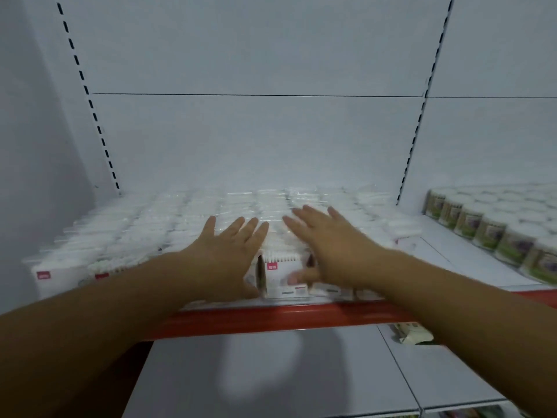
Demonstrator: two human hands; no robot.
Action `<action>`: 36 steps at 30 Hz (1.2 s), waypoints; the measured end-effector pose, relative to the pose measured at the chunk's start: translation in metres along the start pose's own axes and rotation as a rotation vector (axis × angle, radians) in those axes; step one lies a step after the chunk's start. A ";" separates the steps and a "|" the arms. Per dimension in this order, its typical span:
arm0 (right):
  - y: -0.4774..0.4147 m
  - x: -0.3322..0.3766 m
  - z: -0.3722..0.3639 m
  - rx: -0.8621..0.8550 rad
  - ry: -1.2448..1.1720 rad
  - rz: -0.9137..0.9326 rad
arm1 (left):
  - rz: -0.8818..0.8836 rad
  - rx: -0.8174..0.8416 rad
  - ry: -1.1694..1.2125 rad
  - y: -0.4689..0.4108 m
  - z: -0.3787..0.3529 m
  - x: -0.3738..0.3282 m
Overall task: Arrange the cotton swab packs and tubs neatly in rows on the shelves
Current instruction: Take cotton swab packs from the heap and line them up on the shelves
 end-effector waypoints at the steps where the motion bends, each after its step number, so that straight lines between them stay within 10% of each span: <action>1: 0.003 -0.015 0.011 -0.002 -0.091 -0.030 | -0.002 -0.026 -0.011 -0.002 0.004 -0.004; 9: 0.037 -0.108 -0.010 0.224 -0.025 -0.049 | -0.198 -0.207 -0.008 -0.061 0.034 -0.084; 23: 0.020 -0.114 -0.043 0.018 0.150 0.133 | 0.032 -0.022 -0.092 -0.085 0.028 -0.093; 36: 0.019 -0.215 -0.011 0.146 -0.434 -0.032 | -0.181 -0.198 0.004 -0.110 0.054 -0.149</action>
Point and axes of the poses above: each hand's wrist, its own y-axis away from the middle knuckle, its own z-axis out of the back of the hand, x = y × z, the point moved 4 cm from there along -y, towards the middle knuckle, and after that the axes turned 12 degrees about -z, right-handed, at the moved point
